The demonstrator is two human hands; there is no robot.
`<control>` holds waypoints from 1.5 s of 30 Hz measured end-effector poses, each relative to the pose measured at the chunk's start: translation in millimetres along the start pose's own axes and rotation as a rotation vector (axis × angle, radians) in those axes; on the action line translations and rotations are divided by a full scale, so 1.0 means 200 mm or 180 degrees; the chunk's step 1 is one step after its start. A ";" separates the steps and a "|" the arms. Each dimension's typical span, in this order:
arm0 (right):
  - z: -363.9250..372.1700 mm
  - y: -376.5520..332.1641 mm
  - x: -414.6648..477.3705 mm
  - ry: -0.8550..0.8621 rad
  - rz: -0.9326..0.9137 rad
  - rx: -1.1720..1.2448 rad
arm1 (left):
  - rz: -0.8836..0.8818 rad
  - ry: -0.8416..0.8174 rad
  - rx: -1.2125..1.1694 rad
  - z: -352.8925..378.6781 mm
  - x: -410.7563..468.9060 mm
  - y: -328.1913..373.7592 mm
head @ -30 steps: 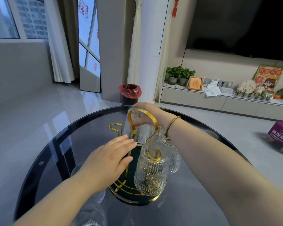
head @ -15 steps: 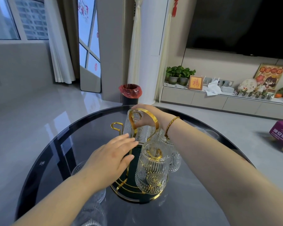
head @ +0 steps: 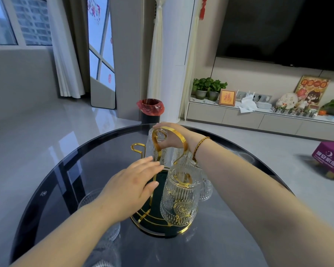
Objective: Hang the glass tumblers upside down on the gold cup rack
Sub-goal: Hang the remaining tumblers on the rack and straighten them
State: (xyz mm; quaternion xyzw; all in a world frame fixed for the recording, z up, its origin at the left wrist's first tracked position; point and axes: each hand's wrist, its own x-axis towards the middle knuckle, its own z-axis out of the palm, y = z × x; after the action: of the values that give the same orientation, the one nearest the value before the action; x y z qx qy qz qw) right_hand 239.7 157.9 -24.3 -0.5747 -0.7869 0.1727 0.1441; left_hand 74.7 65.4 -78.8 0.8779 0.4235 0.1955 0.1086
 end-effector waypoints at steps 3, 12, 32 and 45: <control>0.00 0.02 0.00 0.0045 0.0005 0.0035 | 0.0016 0.0026 -0.0028 0.01 0.00 -0.01; -0.06 0.07 -0.11 0.0424 0.0244 -0.0041 | 0.0054 -0.0027 0.0072 0.01 0.00 -0.01; 0.52 -0.24 -1.07 0.2103 0.0239 0.1733 | -0.0741 0.1285 -0.0494 0.01 -0.79 -0.05; 1.12 -0.41 -1.05 0.0603 0.0691 0.1760 | -0.1437 0.0412 -0.0035 0.38 -1.00 -0.26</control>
State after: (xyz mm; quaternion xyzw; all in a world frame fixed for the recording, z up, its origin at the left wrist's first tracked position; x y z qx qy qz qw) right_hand 137.5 -88.1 -195.1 -0.6079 -0.6272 0.3403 0.3484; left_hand -41.7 -61.3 -216.6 0.7459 0.6141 0.2244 0.1270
